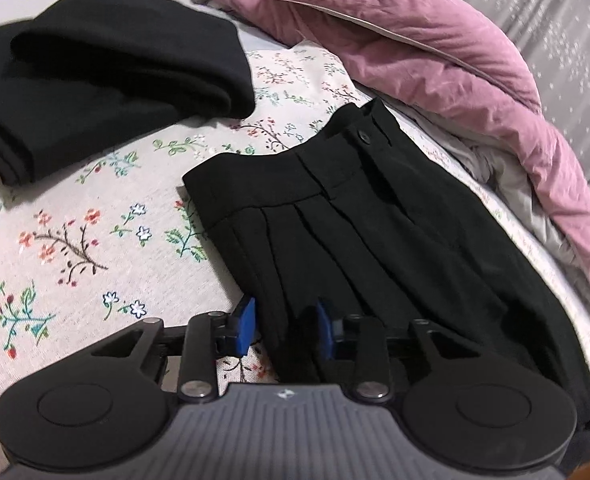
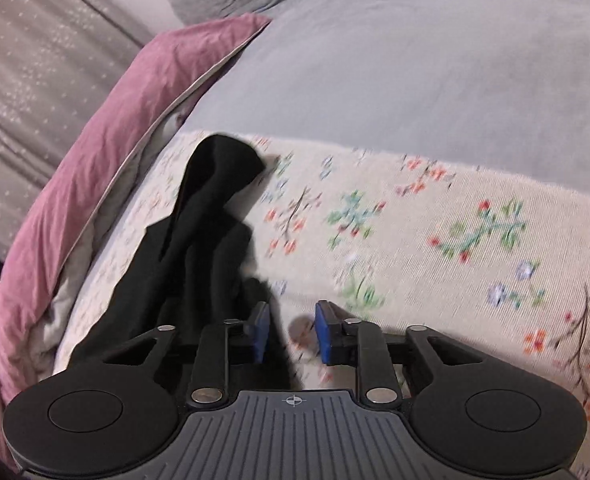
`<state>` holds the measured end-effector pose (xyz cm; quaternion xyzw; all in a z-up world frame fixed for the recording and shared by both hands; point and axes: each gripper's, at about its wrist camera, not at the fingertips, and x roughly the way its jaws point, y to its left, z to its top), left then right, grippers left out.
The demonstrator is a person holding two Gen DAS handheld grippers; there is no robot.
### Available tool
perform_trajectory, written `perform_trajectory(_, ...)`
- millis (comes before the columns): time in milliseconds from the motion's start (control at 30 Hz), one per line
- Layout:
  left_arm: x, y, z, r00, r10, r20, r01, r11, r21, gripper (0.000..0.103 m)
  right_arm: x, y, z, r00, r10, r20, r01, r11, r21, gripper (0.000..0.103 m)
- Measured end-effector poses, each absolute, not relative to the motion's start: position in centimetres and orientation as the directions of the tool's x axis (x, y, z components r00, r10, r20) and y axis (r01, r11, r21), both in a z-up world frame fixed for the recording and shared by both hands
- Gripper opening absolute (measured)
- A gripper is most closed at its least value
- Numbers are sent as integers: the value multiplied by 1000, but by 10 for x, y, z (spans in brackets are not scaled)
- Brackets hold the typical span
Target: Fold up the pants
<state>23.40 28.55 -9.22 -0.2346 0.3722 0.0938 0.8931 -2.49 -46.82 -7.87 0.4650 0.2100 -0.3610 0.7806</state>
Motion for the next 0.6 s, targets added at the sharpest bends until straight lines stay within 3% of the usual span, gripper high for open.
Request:
perform_trajectory(133,235,280,-92,711,7,-704,-325,890,-319,52,-17,-471,-79,669,-352,-655,744,325,585,21)
perform_trajectory(267,241,275,-93,717,8,-697,-305,903,-303,51,7,-459,-76,632,-363,-685,766,427,480,21)
perform_trajectory(300,242,274,-93,719,8,-695,-299,906,-299,44,10,-458,-77,625,-368,-689,770,438,464,21)
perform_trajectory(333,243,273,-94,720,6,-694,-291,910,-294,30,15,-457,-77,616,-376,-692,775,450,445,21)
perform_trajectory(367,244,272,-95,720,4,-694,-286,913,-292,23,17,-457,-78,612,-381,-693,776,460,433,14)
perform_trajectory(400,245,273,-96,719,7,-695,-291,911,-292,23,21,-455,-78,598,-393,-699,782,475,403,3)
perform_trajectory(433,244,273,-96,720,12,-694,-300,907,-295,22,22,-454,-77,582,-407,-704,792,481,377,0)
perform_trajectory(600,232,270,-86,716,97,-691,-350,907,-235,22,10,-447,-55,483,-553,-679,850,481,213,0)
